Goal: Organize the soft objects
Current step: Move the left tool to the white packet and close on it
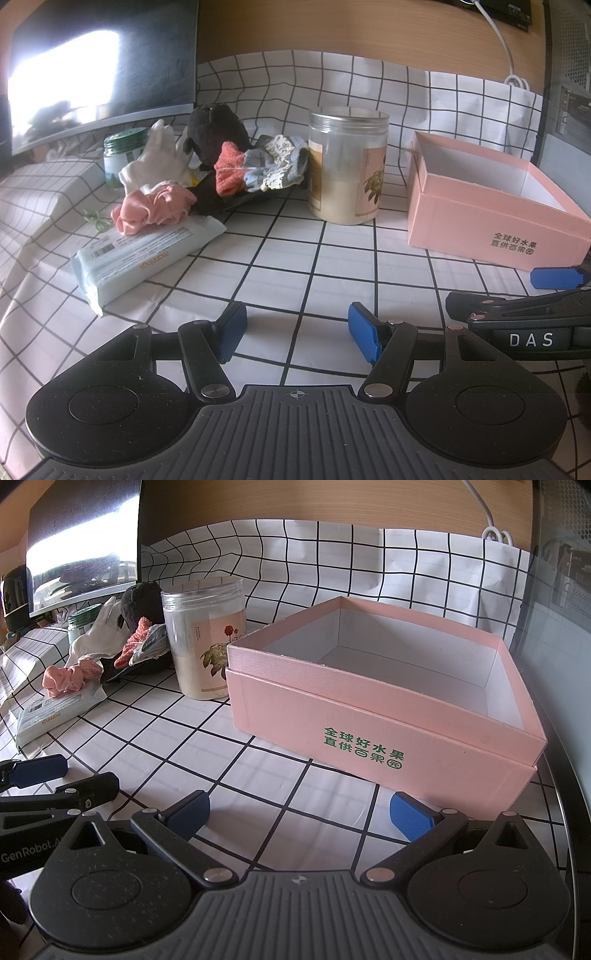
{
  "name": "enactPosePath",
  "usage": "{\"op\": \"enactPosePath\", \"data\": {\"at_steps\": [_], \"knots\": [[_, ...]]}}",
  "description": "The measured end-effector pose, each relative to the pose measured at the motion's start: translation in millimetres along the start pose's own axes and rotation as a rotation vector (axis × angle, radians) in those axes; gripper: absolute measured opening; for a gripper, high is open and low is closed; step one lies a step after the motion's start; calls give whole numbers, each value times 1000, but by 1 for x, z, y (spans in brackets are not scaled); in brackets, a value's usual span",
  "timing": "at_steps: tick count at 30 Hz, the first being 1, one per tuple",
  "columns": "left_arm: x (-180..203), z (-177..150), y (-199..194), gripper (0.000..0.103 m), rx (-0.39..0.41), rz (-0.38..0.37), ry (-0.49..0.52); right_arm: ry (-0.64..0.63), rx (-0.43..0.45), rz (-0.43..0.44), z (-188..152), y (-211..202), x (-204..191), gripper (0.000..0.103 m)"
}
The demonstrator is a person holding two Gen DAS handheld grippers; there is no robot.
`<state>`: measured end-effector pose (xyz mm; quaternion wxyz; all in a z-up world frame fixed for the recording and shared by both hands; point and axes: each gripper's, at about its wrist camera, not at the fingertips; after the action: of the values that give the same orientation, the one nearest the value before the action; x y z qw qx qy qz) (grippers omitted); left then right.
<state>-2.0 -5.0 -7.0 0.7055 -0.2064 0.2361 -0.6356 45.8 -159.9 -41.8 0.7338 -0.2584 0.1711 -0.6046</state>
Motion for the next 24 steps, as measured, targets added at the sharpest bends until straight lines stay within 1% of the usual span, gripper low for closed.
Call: {"op": "enactPosePath", "data": {"at_steps": [8,10,12,15,16,17,18,21,24], "knots": [[3,-4,1,67,-1,0,0,-3,-9,11,-6,3,-5,103],[3,-5,2,66,-4,-8,6,-4,-51,31,-1,4,-1,103],[-4,-3,1,63,-13,-35,24,-2,-95,27,2,5,-2,103],[-16,3,3,53,-40,-84,30,16,-173,14,11,9,-3,103],[-27,9,3,53,-54,-105,27,22,-192,8,12,10,-4,103],[-31,12,3,53,-52,-109,28,26,-205,3,15,10,-4,103],[-46,20,1,53,-34,-112,33,33,-217,-2,16,11,-4,103],[-87,39,-1,53,16,-83,34,37,-246,-10,20,12,-6,103],[-143,60,11,53,11,-31,-45,43,-259,-14,22,14,-10,103]]}}
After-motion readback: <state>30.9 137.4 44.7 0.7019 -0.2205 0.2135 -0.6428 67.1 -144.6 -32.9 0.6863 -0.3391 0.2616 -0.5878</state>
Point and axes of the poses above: each gripper's, at about its wrist camera, not at the fingertips, and y roughly the way its jaws point, x to its right, z to its top, and after that the axes turned 6 degrees about z, right-handed
